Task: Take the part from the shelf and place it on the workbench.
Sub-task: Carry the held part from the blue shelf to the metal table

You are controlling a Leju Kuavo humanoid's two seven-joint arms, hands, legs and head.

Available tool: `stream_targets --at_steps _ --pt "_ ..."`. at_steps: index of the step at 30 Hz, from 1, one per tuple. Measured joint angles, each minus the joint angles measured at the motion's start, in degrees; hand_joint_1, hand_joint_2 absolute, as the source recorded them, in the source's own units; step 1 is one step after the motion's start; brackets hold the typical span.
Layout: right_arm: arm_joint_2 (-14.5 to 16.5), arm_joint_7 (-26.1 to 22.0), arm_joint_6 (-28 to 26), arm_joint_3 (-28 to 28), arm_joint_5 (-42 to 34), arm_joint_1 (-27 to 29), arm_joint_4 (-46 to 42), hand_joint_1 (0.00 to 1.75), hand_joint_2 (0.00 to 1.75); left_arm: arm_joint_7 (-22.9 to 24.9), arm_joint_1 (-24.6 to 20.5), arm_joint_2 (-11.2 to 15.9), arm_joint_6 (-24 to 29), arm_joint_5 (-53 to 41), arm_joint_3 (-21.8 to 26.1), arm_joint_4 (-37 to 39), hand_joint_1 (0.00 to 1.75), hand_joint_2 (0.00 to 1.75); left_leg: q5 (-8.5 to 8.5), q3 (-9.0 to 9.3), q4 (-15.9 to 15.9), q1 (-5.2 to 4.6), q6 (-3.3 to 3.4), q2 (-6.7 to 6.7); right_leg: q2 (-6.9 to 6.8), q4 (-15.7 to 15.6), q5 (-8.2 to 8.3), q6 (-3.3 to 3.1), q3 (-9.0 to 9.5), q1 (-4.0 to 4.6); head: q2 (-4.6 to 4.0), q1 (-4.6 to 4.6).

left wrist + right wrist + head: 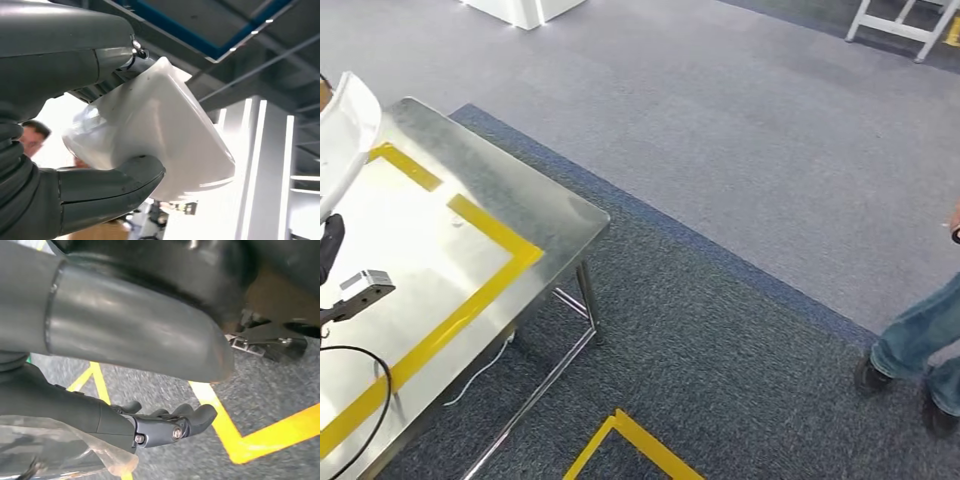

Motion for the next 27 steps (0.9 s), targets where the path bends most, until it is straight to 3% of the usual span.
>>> stream_targets --at_steps 2,3,4,6,7,9,10,11,12,14,16,18,19,21,22,24,25,27 --pt "0.0 0.02 0.01 0.02 -0.01 0.19 -0.02 0.0 0.0 0.01 0.04 -0.11 -0.01 -0.01 -0.02 0.01 1.75 1.75 -0.04 -0.01 0.03 0.03 0.28 -1.47 1.72 8.09 -2.83 0.13 -4.48 -0.1 0.0 0.18" --pt "0.0 0.03 0.01 0.03 -0.01 0.3 -0.02 0.0 0.0 0.01 0.13 -0.14 -0.02 -0.03 -0.05 0.01 1.75 1.75 -0.06 0.01 0.04 0.02 0.3 -2.28 1.9 10.23 -2.93 0.15 -5.99 -0.1 0.0 0.17" --pt "0.0 0.03 0.02 0.05 -0.01 0.35 -0.03 0.0 0.0 0.01 0.2 -0.15 -0.02 -0.04 -0.08 0.02 1.75 1.75 -0.08 0.05 0.07 0.02 0.29 -3.08 1.99 10.08 -1.82 0.1 -6.45 -0.1 0.0 0.17" --pt "0.0 0.03 0.03 0.08 0.02 0.34 -0.05 0.0 0.0 0.0 0.24 -0.16 -0.02 -0.07 -0.12 0.01 1.75 1.75 -0.18 0.17 0.17 0.09 0.14 -4.69 3.21 3.38 2.9 -0.15 -4.21 -0.24 0.0 0.18" --pt "0.0 0.03 0.03 0.09 0.03 0.32 -0.06 0.0 0.0 0.0 0.22 -0.17 -0.02 -0.07 -0.12 0.01 1.75 1.75 -0.27 0.11 0.3 0.06 -0.04 -5.42 4.85 -0.67 4.76 -0.31 -2.5 -0.46 0.0 0.17" --pt "0.0 0.03 0.09 0.12 0.06 0.32 -0.07 0.0 0.0 0.01 0.17 -0.2 -0.01 -0.08 -0.17 0.01 1.75 1.75 -0.26 -0.27 0.5 0.19 -0.62 -6.84 7.37 -5.56 6.18 -0.51 -0.14 -0.77 0.0 0.13" --pt "0.0 0.03 0.14 0.15 0.09 0.32 -0.08 0.0 0.0 0.01 0.22 -0.18 -0.01 -0.09 -0.2 0.01 1.75 1.75 -0.13 -0.5 0.48 0.31 -0.99 -7.56 7.62 -6.0 5.94 -0.63 0.25 -0.77 0.0 0.12" --pt "0.0 0.03 0.2 0.19 0.13 0.3 -0.09 0.0 0.0 0.01 0.29 -0.12 -0.01 -0.09 -0.22 0.01 1.75 1.75 0.03 -0.66 0.36 0.46 -1.38 -8.3 6.95 -6.24 5.97 -0.8 0.49 -0.73 0.0 0.12" --pt "-0.02 0.02 0.24 0.22 0.15 0.27 -0.11 0.0 0.0 0.01 0.43 -0.02 0.0 -0.09 -0.21 0.01 1.75 1.75 -0.01 -0.77 0.42 0.53 -1.73 -8.17 6.2 -6.48 6.07 -1.1 0.67 -0.74 0.0 0.11" --pt "-0.07 -0.03 0.2 0.27 0.17 0.23 -0.13 0.0 0.0 0.03 0.42 0.25 0.01 -0.08 -0.11 0.0 1.75 1.75 -1.5 -1.82 2.75 0.38 -2.25 -5.56 4.57 -7.02 6.2 -1.79 1.13 -0.86 0.0 -0.16" --pt "-0.09 -0.06 0.17 0.31 0.19 0.3 -0.14 0.0 0.0 0.08 0.38 0.28 0.01 -0.07 -0.02 0.0 1.75 1.75 -4.86 -4.88 9.43 0.34 -2.65 -2.23 2.87 -7.19 6.03 -2.3 1.46 -0.74 0.0 -0.43" --pt "-0.08 -0.05 0.2 0.37 0.19 0.4 -0.15 0.0 0.0 0.1 0.69 0.18 0.01 -0.08 -0.03 0.0 1.75 1.75 -6.95 -7.83 15.6 0.52 -2.98 -1.28 1.13 -7.15 5.74 -2.45 1.62 -0.65 0.0 -0.46" --pt "-0.07 -0.04 0.21 0.4 0.19 0.42 -0.15 0.0 0.0 0.1 0.86 0.18 0.0 -0.09 -0.02 0.0 1.75 1.75 -6.47 -8.0 15.97 0.6 -3.09 -1.13 0.28 -7.13 5.58 -2.4 1.72 -0.64 0.0 -0.46" --pt "-0.05 -0.04 0.21 0.43 0.19 0.37 -0.15 0.0 0.0 0.1 0.97 0.25 0.0 -0.09 0.03 0.0 1.75 1.75 -2.87 -4.99 10.23 0.67 -3.11 -0.15 -1.3 -7.11 5.19 -2.14 2.17 -0.63 0.0 -0.47" --pt "-0.05 -0.05 0.21 0.43 0.19 0.32 -0.15 0.0 0.0 0.1 0.94 0.3 0.0 -0.08 0.07 0.0 1.75 1.75 -1.4 -2.81 6.21 0.46 -3.02 1.21 -2.01 -7.13 4.95 -1.92 2.47 -0.54 0.0 -0.48" --pt "-0.03 -0.05 0.21 0.44 0.19 0.22 -0.16 0.0 0.0 0.1 0.84 0.41 0.01 -0.07 0.11 0.0 1.75 1.75 -0.11 -0.2 1.04 -0.01 -2.41 3.02 -3.28 -7.08 4.48 -1.34 2.91 -0.2 0.0 -0.48" --pt "-0.03 -0.05 0.21 0.44 0.19 0.18 -0.18 0.0 0.0 0.1 0.83 0.45 0.0 -0.07 0.13 0.0 1.75 1.75 -0.4 -0.03 0.5 -0.26 -2.05 3.12 -3.92 -7.11 4.31 -1.05 3.06 -0.04 0.0 -0.48" --pt "-0.03 -0.05 0.22 0.46 0.19 0.09 -0.21 0.0 0.0 0.1 0.94 0.65 0.01 -0.08 0.19 -0.02 1.75 1.75 -0.31 -0.15 0.32 -0.2 -1.28 1.66 -4.96 -7.22 3.91 -0.45 3.33 -0.01 0.0 -0.43"
